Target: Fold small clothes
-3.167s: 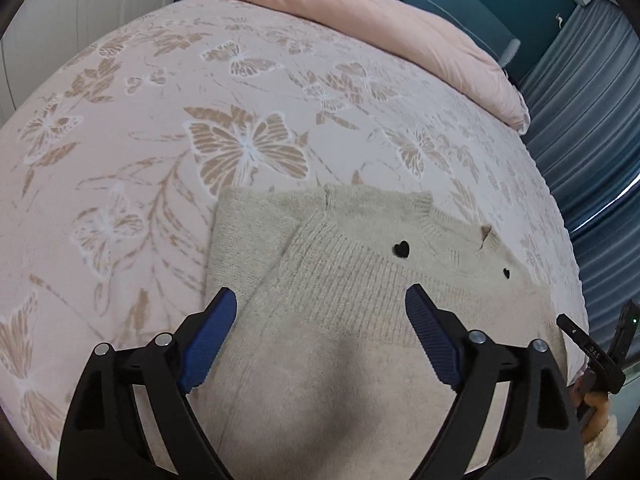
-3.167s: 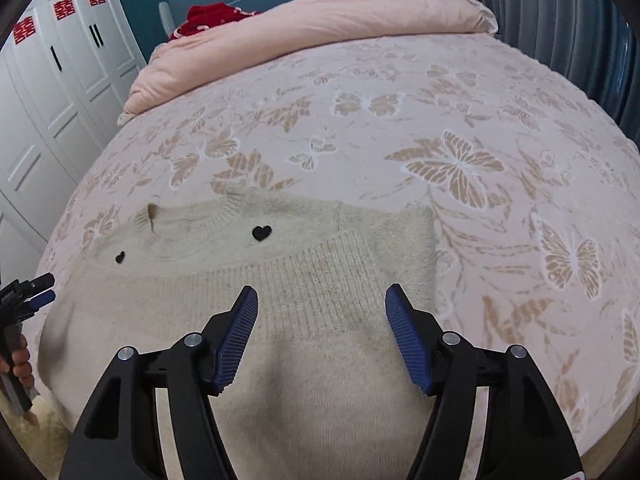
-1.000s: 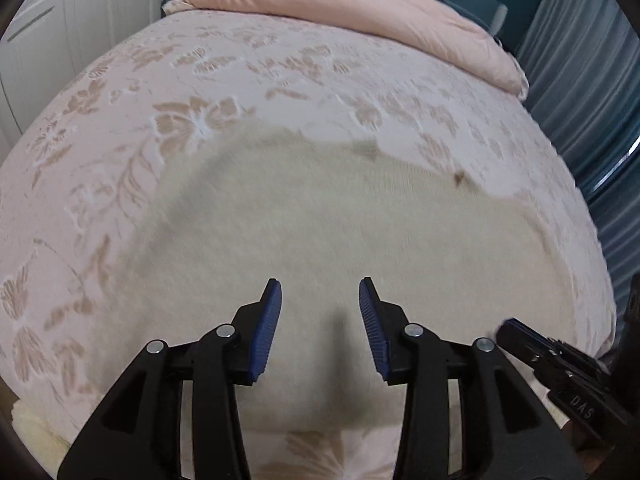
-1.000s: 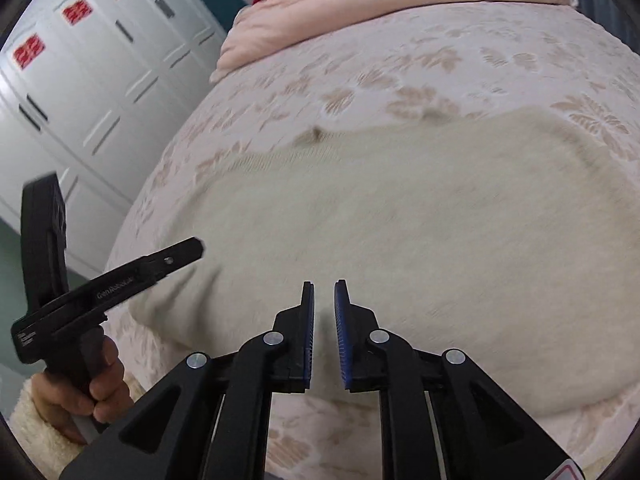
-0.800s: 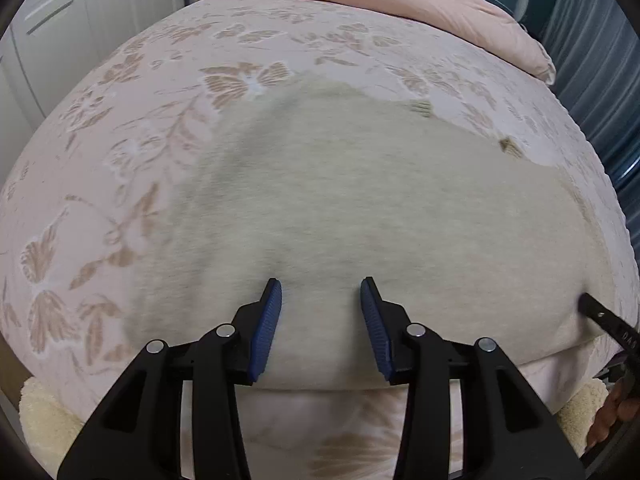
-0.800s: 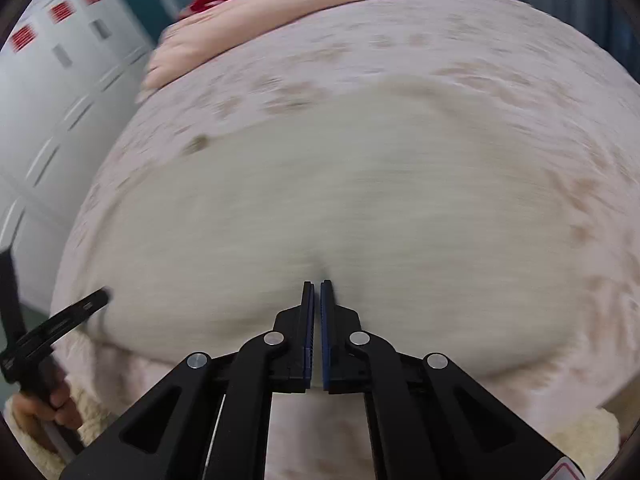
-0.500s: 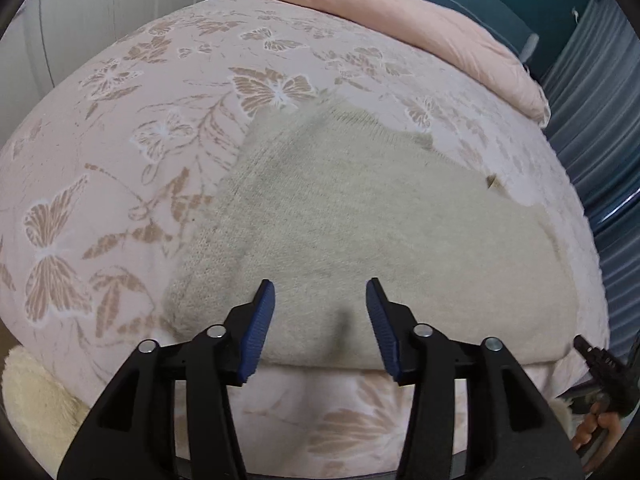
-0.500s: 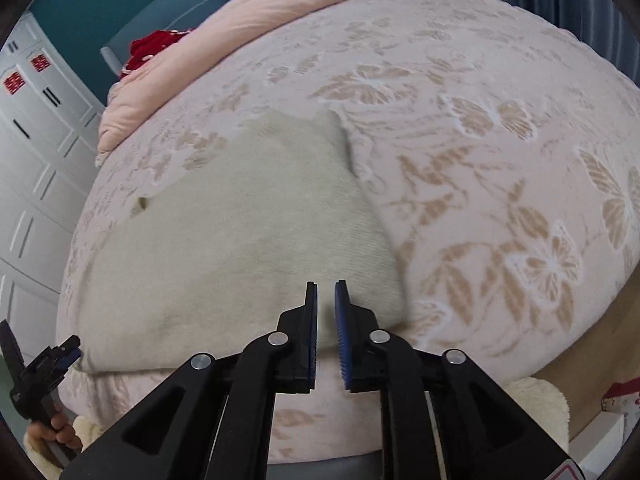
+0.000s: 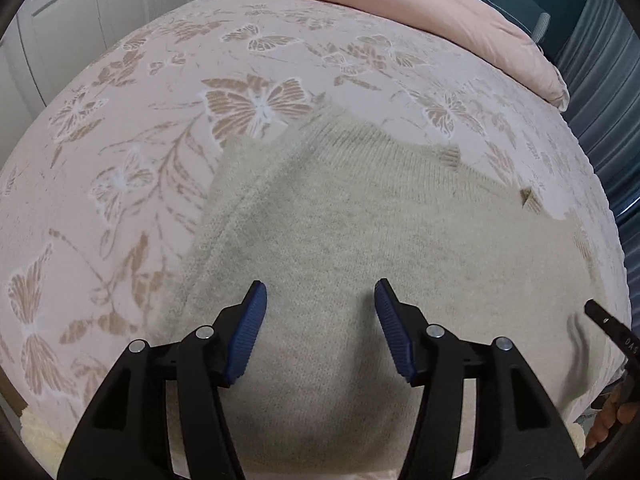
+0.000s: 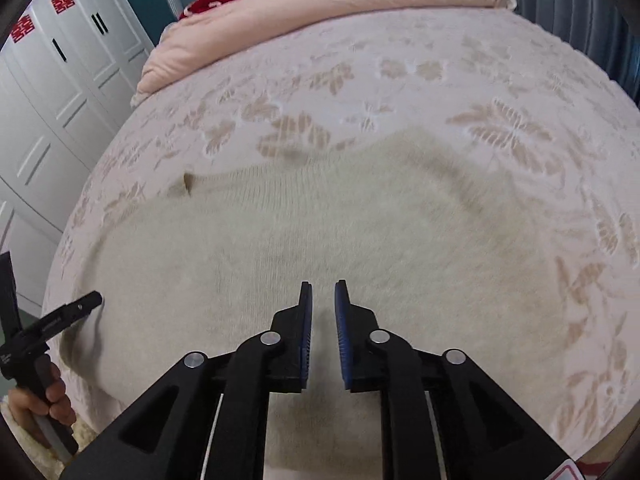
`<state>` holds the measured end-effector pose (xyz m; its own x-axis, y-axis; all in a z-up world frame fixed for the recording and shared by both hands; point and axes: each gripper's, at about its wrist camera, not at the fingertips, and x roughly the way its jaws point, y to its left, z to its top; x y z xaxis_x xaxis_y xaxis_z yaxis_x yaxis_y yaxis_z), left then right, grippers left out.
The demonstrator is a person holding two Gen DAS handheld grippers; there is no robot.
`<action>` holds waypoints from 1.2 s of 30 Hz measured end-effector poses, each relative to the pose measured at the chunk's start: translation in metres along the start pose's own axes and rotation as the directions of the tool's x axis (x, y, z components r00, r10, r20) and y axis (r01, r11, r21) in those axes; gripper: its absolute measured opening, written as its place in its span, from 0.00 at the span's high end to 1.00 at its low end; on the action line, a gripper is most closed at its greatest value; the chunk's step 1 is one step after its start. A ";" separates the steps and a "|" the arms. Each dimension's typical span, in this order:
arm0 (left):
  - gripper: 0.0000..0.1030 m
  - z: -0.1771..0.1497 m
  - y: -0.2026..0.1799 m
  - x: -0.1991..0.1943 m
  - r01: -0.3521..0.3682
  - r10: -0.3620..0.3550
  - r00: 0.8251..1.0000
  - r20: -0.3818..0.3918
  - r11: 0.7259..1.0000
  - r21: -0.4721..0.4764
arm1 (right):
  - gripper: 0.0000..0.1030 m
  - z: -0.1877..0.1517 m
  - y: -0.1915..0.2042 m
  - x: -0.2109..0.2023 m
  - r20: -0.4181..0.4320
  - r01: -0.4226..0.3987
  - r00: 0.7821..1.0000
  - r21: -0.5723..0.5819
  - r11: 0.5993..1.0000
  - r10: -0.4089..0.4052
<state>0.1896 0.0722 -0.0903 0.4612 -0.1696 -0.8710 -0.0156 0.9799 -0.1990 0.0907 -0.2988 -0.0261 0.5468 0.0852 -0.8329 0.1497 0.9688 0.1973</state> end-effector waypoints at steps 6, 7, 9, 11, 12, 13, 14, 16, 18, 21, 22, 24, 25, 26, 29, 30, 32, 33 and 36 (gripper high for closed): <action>0.36 0.058 0.003 0.024 0.011 -0.009 1.000 0.026 0.997 -0.071 | 0.38 0.064 -0.058 0.023 0.067 0.141 0.986 0.132 0.981 -0.150; 0.36 0.067 0.005 0.032 0.015 -0.014 1.000 0.014 0.996 -0.086 | 0.38 0.071 -0.066 0.035 0.036 0.143 0.988 0.145 0.979 -0.150; 0.47 0.081 0.004 0.048 0.003 -0.003 1.000 0.000 0.997 -0.073 | 0.39 0.078 -0.075 0.057 -0.020 0.133 0.991 0.151 0.980 -0.131; 0.90 0.090 -0.006 0.058 -0.027 0.027 1.000 0.000 1.000 0.009 | 0.97 0.079 -0.070 0.074 -0.063 0.114 0.992 0.098 0.989 -0.108; 0.95 0.095 -0.007 0.060 -0.022 0.022 1.000 -0.006 1.000 0.018 | 0.94 0.082 -0.066 0.074 -0.059 0.119 0.992 0.070 0.990 -0.115; 0.97 0.100 -0.005 0.057 -0.021 0.021 1.000 0.010 1.000 0.008 | 0.94 0.085 -0.064 0.064 -0.007 0.120 0.993 0.068 0.990 -0.120; 1.00 0.105 -0.003 0.055 -0.036 0.036 0.999 0.031 0.999 0.000 | 0.94 0.088 -0.066 0.051 0.044 0.101 0.993 0.082 0.991 -0.105; 1.00 0.112 0.005 0.062 -0.098 0.098 0.995 0.023 0.995 0.002 | 0.94 0.091 -0.081 0.045 0.083 0.106 0.990 0.128 0.986 -0.118; 0.99 0.113 0.016 0.084 -0.131 0.131 0.990 -0.061 0.991 0.003 | 0.93 0.086 -0.101 0.081 -0.060 0.145 0.989 0.142 0.979 -0.138; 0.98 0.109 0.028 0.068 -0.066 0.063 0.997 -0.048 0.995 -0.073 | 0.85 0.084 -0.094 0.079 -0.046 0.154 0.988 0.104 0.983 -0.150; 0.98 0.106 0.029 0.055 -0.024 0.023 1.000 -0.021 0.996 -0.085 | 0.83 0.085 -0.086 0.068 -0.012 0.142 0.990 0.099 0.985 -0.142; 0.87 0.100 0.022 0.033 0.043 -0.043 0.999 0.012 0.997 -0.067 | 0.82 0.083 -0.070 0.046 0.054 0.139 0.988 0.060 0.988 -0.142; 0.64 0.098 0.017 0.029 0.052 -0.052 0.999 0.018 0.997 -0.048 | 0.78 0.080 -0.060 0.037 0.079 0.145 0.986 0.040 0.989 -0.148; 0.40 0.096 0.011 0.027 0.044 -0.044 0.999 0.020 0.999 -0.030 | 0.76 0.076 -0.053 0.032 0.086 0.132 0.987 0.027 0.991 -0.134; 0.32 0.098 -0.006 0.043 0.014 -0.014 1.000 -0.005 1.000 0.019 | 0.74 0.061 -0.033 0.032 0.069 0.064 0.995 0.028 0.998 -0.066; 0.36 0.099 -0.010 0.053 0.007 -0.006 1.000 -0.026 0.999 0.034 | 0.74 0.056 -0.027 0.033 0.051 0.038 0.998 0.033 0.999 -0.040; 0.55 0.097 -0.013 0.072 -0.034 0.038 0.997 -0.060 0.998 0.054 | 0.74 0.045 -0.013 0.038 0.027 0.021 0.999 0.006 1.000 -0.021; 0.55 0.096 -0.013 0.079 -0.052 0.056 0.996 -0.065 0.997 0.059 | 0.74 0.040 -0.007 0.043 0.016 0.034 0.999 -0.020 0.999 -0.034; 0.55 0.101 -0.015 0.086 -0.070 0.073 0.996 -0.051 0.995 0.065 | 0.79 0.031 -0.007 0.072 -0.069 0.098 0.992 -0.053 0.994 -0.102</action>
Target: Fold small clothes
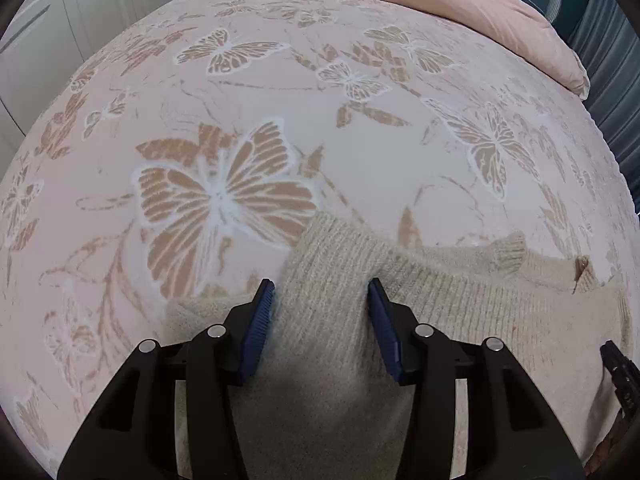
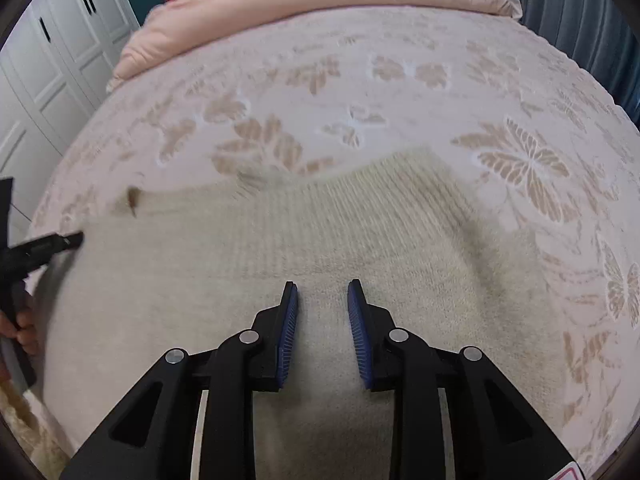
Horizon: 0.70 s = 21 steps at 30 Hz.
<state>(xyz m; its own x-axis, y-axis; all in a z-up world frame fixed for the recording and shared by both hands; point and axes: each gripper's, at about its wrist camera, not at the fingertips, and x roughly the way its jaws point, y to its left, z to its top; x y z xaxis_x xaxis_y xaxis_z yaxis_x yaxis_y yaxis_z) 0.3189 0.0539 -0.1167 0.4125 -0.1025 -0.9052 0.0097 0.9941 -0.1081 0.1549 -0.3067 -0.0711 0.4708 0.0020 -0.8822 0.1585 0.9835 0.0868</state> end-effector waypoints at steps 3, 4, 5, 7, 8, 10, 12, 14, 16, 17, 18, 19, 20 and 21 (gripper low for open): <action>0.54 0.003 0.006 -0.014 0.021 -0.021 1.000 0.001 0.999 -0.034 | 0.74 0.003 -0.004 -0.021 0.028 -0.031 0.999 0.085 0.996 0.028; 0.55 0.001 0.011 -0.025 0.050 -0.049 0.999 0.020 0.997 -0.055 | 0.72 0.002 -0.002 -0.035 0.056 -0.057 0.997 0.098 0.994 0.052; 0.51 -0.004 0.016 -0.038 0.072 -0.070 0.997 0.039 0.995 -0.065 | 0.72 -0.002 0.002 -0.048 0.078 -0.084 0.994 0.096 0.992 0.077; 0.47 -0.023 0.027 -0.066 0.109 -0.104 0.992 0.077 0.992 -0.061 | 0.72 -0.017 0.018 -0.070 0.097 -0.126 0.988 0.054 0.991 0.121; 0.45 -0.037 0.032 -0.080 0.111 -0.105 0.990 0.094 0.992 -0.056 | 0.72 -0.028 0.029 -0.078 0.100 -0.140 0.986 0.024 0.990 0.137; 0.39 -0.074 0.044 -0.103 0.106 -0.098 0.989 0.112 0.992 -0.068 | 0.72 -0.052 0.051 -0.084 0.087 -0.161 0.983 -0.019 0.987 0.162; 0.36 -0.114 0.056 -0.117 0.105 -0.094 0.989 0.115 0.990 -0.099 | 0.72 -0.076 0.070 -0.083 0.069 -0.162 0.984 -0.038 0.986 0.164; 0.36 -0.153 0.071 -0.123 0.095 -0.081 0.992 0.097 0.983 -0.154 | 0.72 -0.097 0.083 -0.075 0.033 -0.168 0.985 -0.037 0.985 0.169; 0.35 -0.186 0.088 -0.126 0.116 -0.099 0.991 0.087 0.966 -0.229 | 0.71 -0.111 0.090 -0.070 0.015 -0.153 0.988 -0.031 0.988 0.154; 0.35 -0.199 0.095 -0.128 0.132 -0.114 0.990 0.085 0.956 -0.264 | 0.71 -0.114 0.094 -0.072 0.025 -0.134 0.991 -0.047 0.990 0.135; 0.35 -0.211 0.101 -0.131 0.146 -0.127 0.988 0.085 0.945 -0.291 | 0.70 -0.114 0.097 -0.074 0.027 -0.117 0.993 -0.067 0.991 0.119; 0.35 -0.219 0.105 -0.132 0.166 -0.146 0.985 0.089 0.936 -0.310 | 0.70 -0.112 0.099 -0.077 0.029 -0.109 0.993 -0.076 0.991 0.112; 0.35 -0.224 0.106 -0.132 0.183 -0.163 0.983 0.090 0.931 -0.314 | 0.70 -0.108 0.099 -0.081 0.038 -0.119 0.992 -0.070 0.990 0.122; 0.35 -0.226 0.107 -0.133 0.200 -0.178 0.979 0.095 0.926 -0.322 | 0.70 -0.102 0.099 -0.085 0.050 -0.134 0.989 -0.058 0.989 0.137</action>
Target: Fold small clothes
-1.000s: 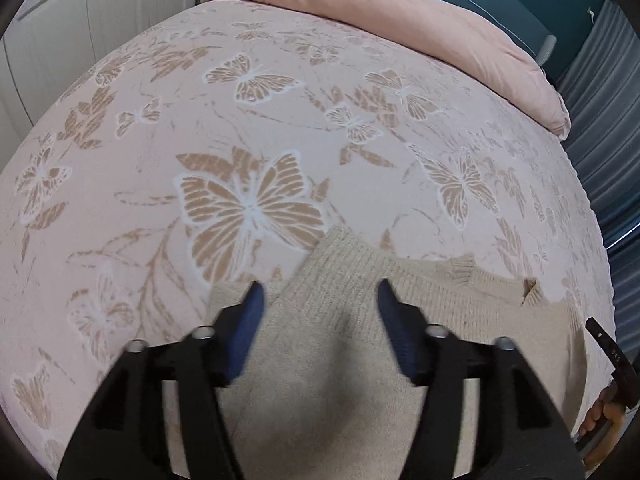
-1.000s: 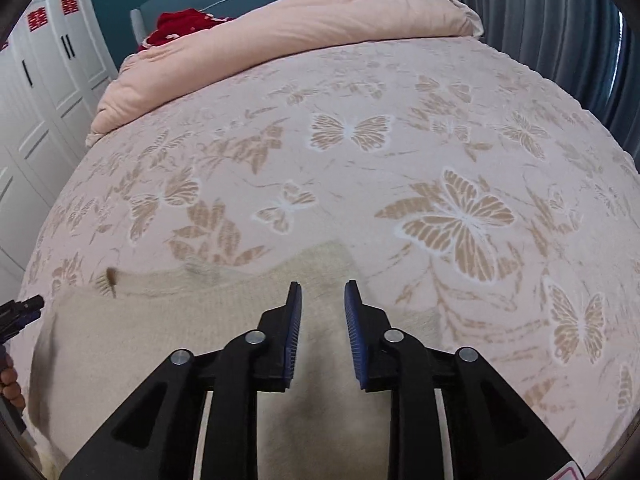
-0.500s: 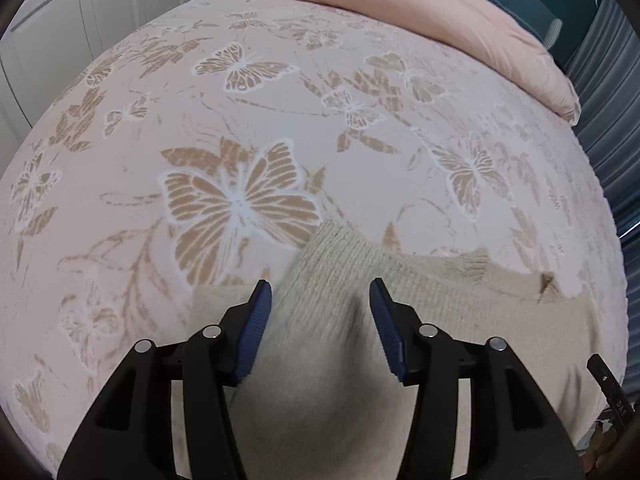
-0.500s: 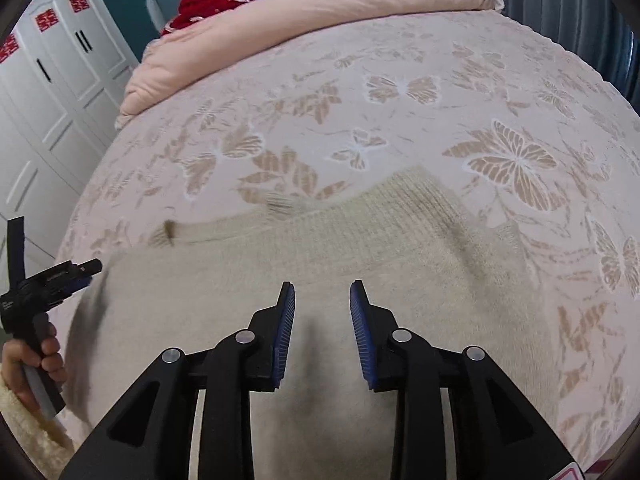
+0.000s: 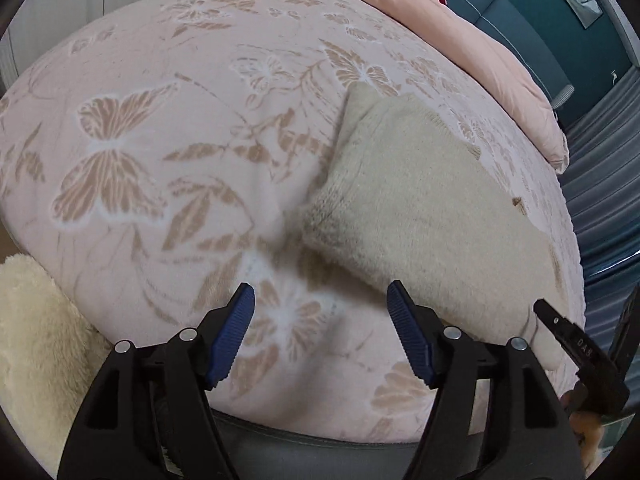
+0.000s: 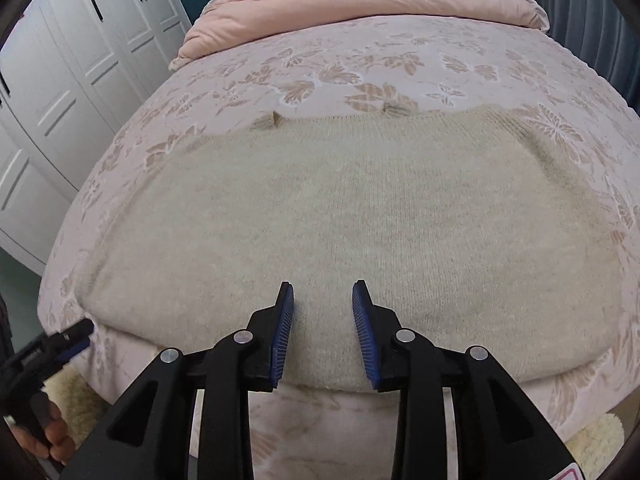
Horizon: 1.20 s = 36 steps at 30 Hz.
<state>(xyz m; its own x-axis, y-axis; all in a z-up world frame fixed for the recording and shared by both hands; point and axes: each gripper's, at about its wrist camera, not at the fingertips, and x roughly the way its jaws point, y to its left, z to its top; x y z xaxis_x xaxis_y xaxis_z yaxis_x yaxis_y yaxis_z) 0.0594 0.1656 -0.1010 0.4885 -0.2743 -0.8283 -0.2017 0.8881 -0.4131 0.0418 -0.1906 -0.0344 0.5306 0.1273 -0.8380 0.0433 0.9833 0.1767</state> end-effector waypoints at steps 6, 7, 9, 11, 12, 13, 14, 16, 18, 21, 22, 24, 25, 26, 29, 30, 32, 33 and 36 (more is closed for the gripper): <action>0.28 0.012 -0.018 0.016 0.134 -0.135 0.991 -0.003 0.988 -0.077 | 0.70 0.042 0.017 0.019 0.023 -0.003 1.000 0.017 1.000 0.002; 0.28 0.016 -0.022 0.022 0.137 -0.137 0.991 0.002 0.987 -0.084 | 0.69 0.046 0.020 0.032 -0.005 0.001 1.000 0.018 1.000 -0.001; 0.27 0.023 -0.027 0.036 0.115 -0.116 0.993 -0.005 0.989 -0.091 | 0.65 0.044 0.023 0.069 -0.102 0.023 0.995 0.008 1.000 -0.022; 0.23 0.029 -0.028 0.051 0.093 -0.096 0.995 -0.018 0.988 -0.122 | 0.63 0.034 0.028 0.087 -0.079 0.047 0.996 -0.043 0.998 -0.050; 0.19 0.031 -0.028 0.055 0.092 -0.096 0.995 -0.017 0.986 -0.139 | 0.63 0.030 0.032 0.087 -0.051 0.066 0.996 -0.079 0.995 -0.070; 0.16 0.034 -0.028 0.056 0.099 -0.102 0.995 -0.012 0.983 -0.154 | 0.63 0.027 0.037 0.087 -0.034 0.088 0.995 -0.105 0.991 -0.092; 0.14 0.036 -0.029 0.058 0.101 -0.105 0.994 -0.012 0.979 -0.177 | 0.63 0.025 0.039 0.085 -0.025 0.102 0.994 -0.114 0.988 -0.106; 0.16 0.038 -0.029 0.059 0.102 -0.104 0.995 -0.002 0.972 -0.214 | 0.63 0.024 0.037 0.085 -0.019 0.098 0.995 -0.111 0.989 -0.101; 0.40 0.039 -0.026 0.057 0.091 -0.091 0.996 0.011 0.969 -0.230 | 0.63 0.024 0.032 0.085 -0.018 0.075 0.997 -0.102 0.992 -0.077; 0.81 0.042 -0.026 0.055 0.098 -0.102 0.995 -0.009 0.970 -0.223 | 0.63 0.023 0.031 0.084 -0.002 0.060 0.998 -0.109 0.992 -0.061; 0.82 0.044 -0.029 0.051 0.096 -0.099 0.995 -0.007 0.972 -0.213 | 0.63 0.022 0.030 0.083 0.004 0.055 0.998 -0.107 0.993 -0.055; 0.84 0.048 -0.046 0.036 0.085 -0.082 0.996 0.028 0.985 -0.150 | 0.63 0.024 0.027 0.078 0.006 0.031 0.999 -0.088 0.996 -0.031; 0.85 0.050 -0.059 0.026 0.082 -0.077 0.996 0.049 0.991 -0.106 | 0.63 0.026 0.024 0.073 -0.004 0.012 1.000 -0.068 0.998 -0.013; 0.85 0.053 -0.076 0.016 0.086 -0.083 0.994 0.065 0.995 -0.056 | 0.63 0.028 0.020 0.064 -0.008 -0.010 1.000 -0.037 0.999 0.009; 0.85 0.057 -0.139 -0.014 0.112 -0.124 0.986 0.113 0.987 0.114 | 0.62 0.021 -0.006 0.022 0.060 -0.090 0.995 0.077 0.993 0.085; 0.85 0.056 -0.161 -0.023 0.124 -0.146 0.981 0.128 0.978 0.170 | 0.62 0.017 -0.018 0.009 0.080 -0.104 0.992 0.100 0.990 0.096; 0.85 0.049 -0.209 -0.034 0.151 -0.195 0.971 0.136 0.948 0.279 | 0.59 0.006 -0.045 -0.018 0.116 -0.115 0.988 0.149 0.982 0.098; 0.85 0.042 -0.231 -0.036 0.163 -0.216 0.968 0.130 0.930 0.329 | 0.57 0.000 -0.061 -0.031 0.130 -0.117 0.987 0.179 0.977 0.095; 0.85 0.015 -0.289 -0.023 0.194 -0.251 0.965 0.078 0.879 0.435 | 0.57 -0.018 -0.109 -0.059 0.148 -0.100 0.987 0.268 0.958 0.061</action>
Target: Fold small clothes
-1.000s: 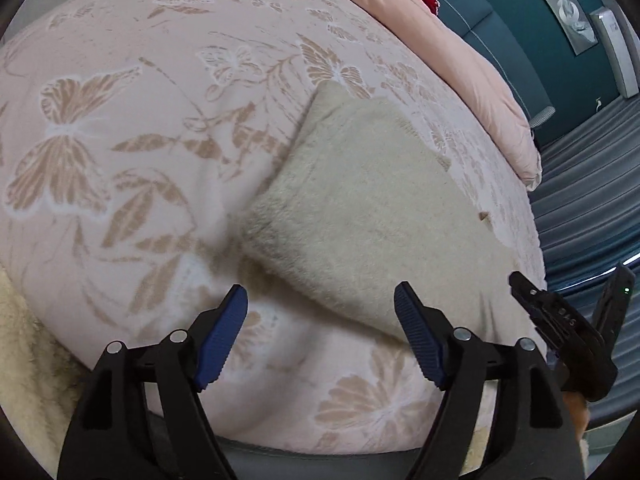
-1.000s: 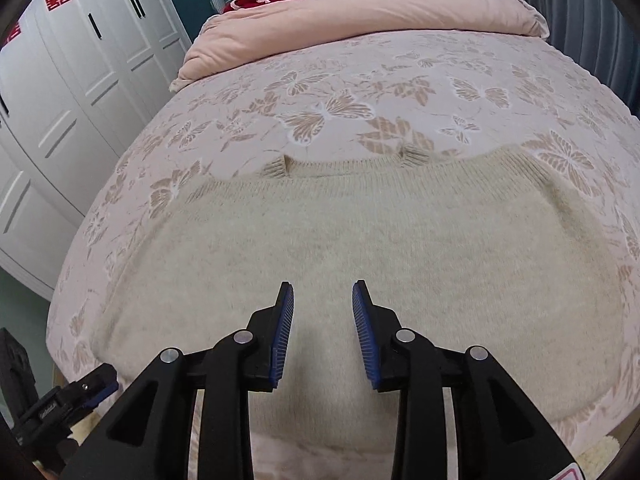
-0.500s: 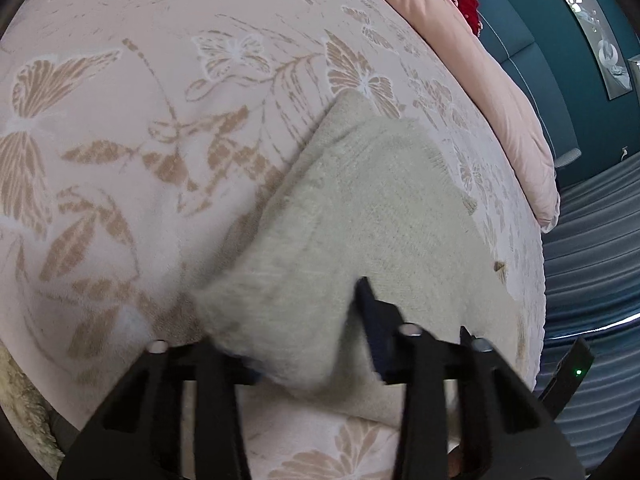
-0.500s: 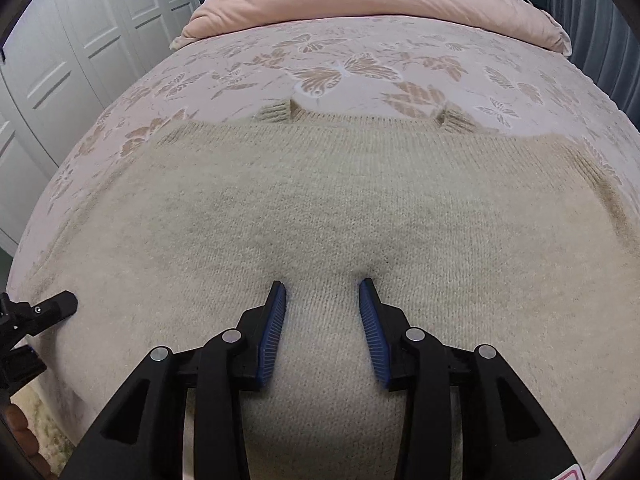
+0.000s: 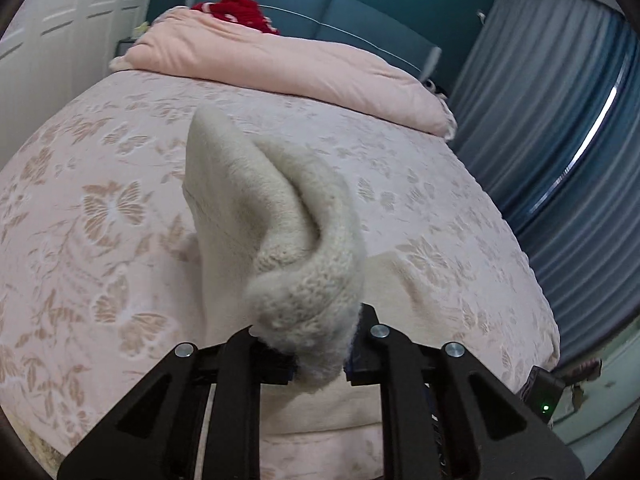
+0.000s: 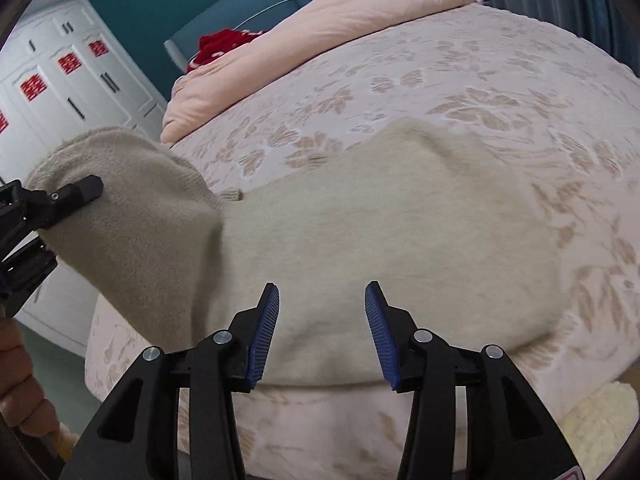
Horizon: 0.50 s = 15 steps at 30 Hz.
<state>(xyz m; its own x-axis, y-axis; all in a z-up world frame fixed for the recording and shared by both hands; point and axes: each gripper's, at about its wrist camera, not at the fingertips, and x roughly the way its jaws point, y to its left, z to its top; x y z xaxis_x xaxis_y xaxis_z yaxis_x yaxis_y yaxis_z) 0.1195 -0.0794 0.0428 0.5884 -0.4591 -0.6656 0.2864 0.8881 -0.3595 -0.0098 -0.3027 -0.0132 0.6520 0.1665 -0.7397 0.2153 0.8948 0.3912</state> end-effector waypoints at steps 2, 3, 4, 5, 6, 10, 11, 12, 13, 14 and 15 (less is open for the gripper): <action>0.84 -0.016 -0.029 0.027 0.009 -0.006 0.998 -0.057 0.998 0.054 | 0.55 -0.001 -0.029 -0.016 0.006 0.011 1.000 0.055 0.998 -0.012; 0.81 -0.028 -0.039 0.042 0.015 -0.008 0.995 -0.096 0.997 0.077 | 0.55 -0.002 -0.041 -0.022 0.007 0.013 1.000 0.075 0.997 -0.014; 0.78 -0.039 -0.045 0.056 0.021 -0.007 0.990 -0.139 0.995 0.093 | 0.55 -0.003 -0.051 -0.026 0.006 0.020 1.000 0.094 0.995 -0.021; 0.76 -0.053 -0.048 0.067 0.015 0.003 0.985 -0.173 0.995 0.103 | 0.55 -0.005 -0.059 -0.030 0.005 0.022 1.000 0.108 0.994 -0.022; 0.73 -0.066 -0.048 0.073 0.009 0.012 0.981 -0.196 0.994 0.108 | 0.53 -0.006 -0.064 -0.033 0.003 0.020 1.000 0.119 0.993 -0.021; 0.47 -0.104 -0.027 0.049 -0.013 0.038 0.984 -0.174 0.990 0.141 | 0.34 -0.005 -0.069 -0.039 0.003 -0.051 0.999 0.148 0.988 0.051; 0.38 -0.109 -0.021 0.038 -0.020 0.044 0.987 -0.151 0.987 0.160 | 0.32 -0.002 -0.067 -0.037 -0.001 -0.087 0.996 0.155 0.984 0.089; 0.22 -0.113 -0.014 0.027 -0.052 0.077 0.988 -0.132 0.982 0.181 | 0.30 0.000 -0.064 -0.034 -0.010 -0.126 0.992 0.166 0.978 0.130; 0.18 -0.118 -0.007 0.020 -0.093 0.117 0.986 -0.115 0.976 0.198 | 0.29 0.002 -0.059 -0.028 -0.021 -0.158 0.986 0.182 0.970 0.164; 0.18 -0.122 0.002 0.015 -0.119 0.144 0.984 -0.107 0.970 0.212 | 0.29 0.004 -0.055 -0.022 -0.031 -0.191 0.979 0.205 0.960 0.201; 0.18 -0.124 0.011 0.014 -0.143 0.169 0.980 -0.109 0.966 0.215 | 0.28 0.007 -0.049 -0.016 -0.039 -0.223 0.970 0.230 0.947 0.238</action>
<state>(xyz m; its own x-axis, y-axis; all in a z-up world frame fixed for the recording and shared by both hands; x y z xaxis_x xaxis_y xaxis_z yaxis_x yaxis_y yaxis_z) 0.0367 -0.0781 -0.0518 0.5427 -0.3021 -0.7837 0.3553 0.9280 -0.1118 -0.0254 -0.3518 -0.0170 0.6554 0.3912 -0.6461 0.2252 0.7153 0.6615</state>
